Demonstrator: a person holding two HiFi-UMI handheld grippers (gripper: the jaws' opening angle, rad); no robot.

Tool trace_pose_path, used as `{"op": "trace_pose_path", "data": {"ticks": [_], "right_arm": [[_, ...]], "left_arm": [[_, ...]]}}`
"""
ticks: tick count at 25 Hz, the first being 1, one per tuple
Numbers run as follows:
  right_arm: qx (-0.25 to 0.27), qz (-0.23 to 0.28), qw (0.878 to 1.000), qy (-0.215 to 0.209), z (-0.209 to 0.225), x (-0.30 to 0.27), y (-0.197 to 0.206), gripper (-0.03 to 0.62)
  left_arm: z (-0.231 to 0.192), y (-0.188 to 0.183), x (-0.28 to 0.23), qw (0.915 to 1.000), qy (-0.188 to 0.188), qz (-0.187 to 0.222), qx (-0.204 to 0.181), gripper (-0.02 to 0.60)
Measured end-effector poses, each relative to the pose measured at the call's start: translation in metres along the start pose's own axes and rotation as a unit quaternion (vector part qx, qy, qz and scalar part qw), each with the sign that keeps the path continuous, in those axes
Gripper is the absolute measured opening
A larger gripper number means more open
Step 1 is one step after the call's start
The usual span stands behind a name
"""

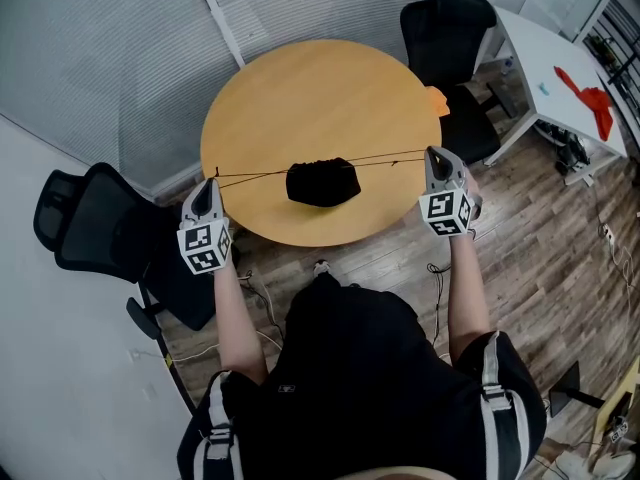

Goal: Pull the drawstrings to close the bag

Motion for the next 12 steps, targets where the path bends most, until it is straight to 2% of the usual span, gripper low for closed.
{"op": "trace_pose_path", "data": {"ticks": [12], "right_arm": [[0.0, -0.005, 1.0, 0.003, 0.0011, 0.0074, 0.0106, 0.058]], "left_arm": [[-0.0055, 0.0079, 0.0081, 0.9998, -0.014, -0.006, 0.016, 0.015]]}}
Point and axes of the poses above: the fingertips, and each gripper's own axes: x backward along the fingers, z to its right, y out of its underside, the point moved 7 cm from there along x, backward along the fingers, and after that the axes turned 4 degrees about y, right-handed, at the moved point
